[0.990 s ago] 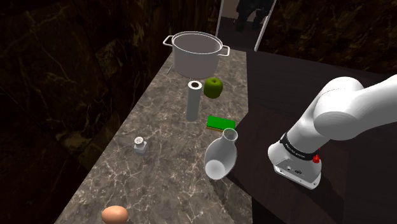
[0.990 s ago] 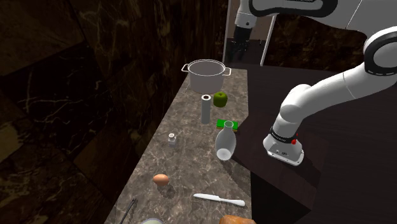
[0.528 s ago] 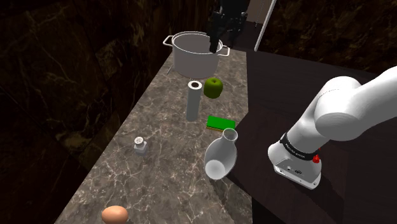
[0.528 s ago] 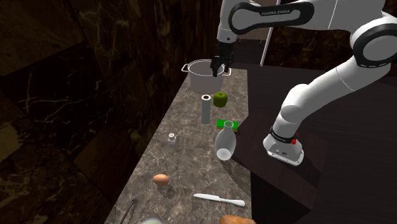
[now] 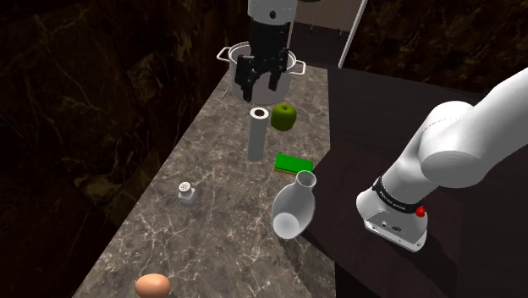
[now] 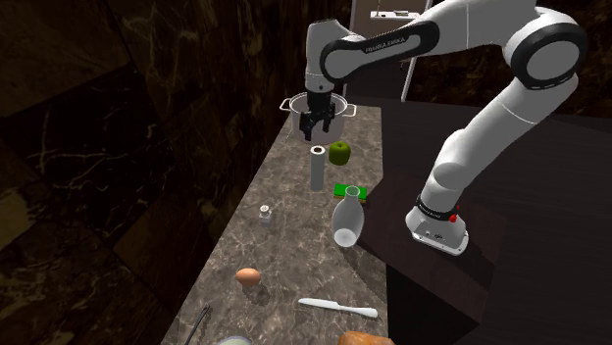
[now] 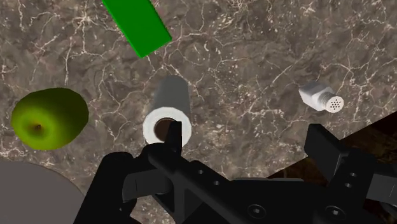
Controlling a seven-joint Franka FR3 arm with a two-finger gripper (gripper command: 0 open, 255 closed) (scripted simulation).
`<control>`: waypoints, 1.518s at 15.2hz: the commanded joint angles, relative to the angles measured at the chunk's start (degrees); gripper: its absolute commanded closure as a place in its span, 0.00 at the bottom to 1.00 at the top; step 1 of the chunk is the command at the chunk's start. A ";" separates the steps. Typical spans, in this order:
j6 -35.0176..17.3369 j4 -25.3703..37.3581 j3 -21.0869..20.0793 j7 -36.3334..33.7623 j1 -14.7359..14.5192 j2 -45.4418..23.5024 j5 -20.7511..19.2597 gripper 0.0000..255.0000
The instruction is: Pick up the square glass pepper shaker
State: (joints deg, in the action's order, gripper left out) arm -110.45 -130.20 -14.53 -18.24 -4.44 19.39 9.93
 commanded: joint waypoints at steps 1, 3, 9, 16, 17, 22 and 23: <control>-2.01 1.41 -1.75 -1.84 -0.45 -3.98 -0.63 0.00; -3.80 2.92 -3.33 -3.73 -0.91 -7.94 -1.57 0.00; -8.02 8.95 -7.01 -10.03 -2.86 -20.68 -6.12 0.00; -10.05 18.97 -8.34 -17.33 -7.26 -36.50 -13.16 0.00; -10.07 20.67 -8.29 -18.22 -8.07 -38.79 -14.12 0.00; -9.18 30.36 -7.33 -21.77 -12.71 -50.22 -18.15 0.00; -8.81 32.55 -7.07 -22.30 -13.69 -52.53 -18.81 0.00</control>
State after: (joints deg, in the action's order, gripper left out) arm -119.51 -99.91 -21.82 -39.71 -16.96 -30.59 -8.09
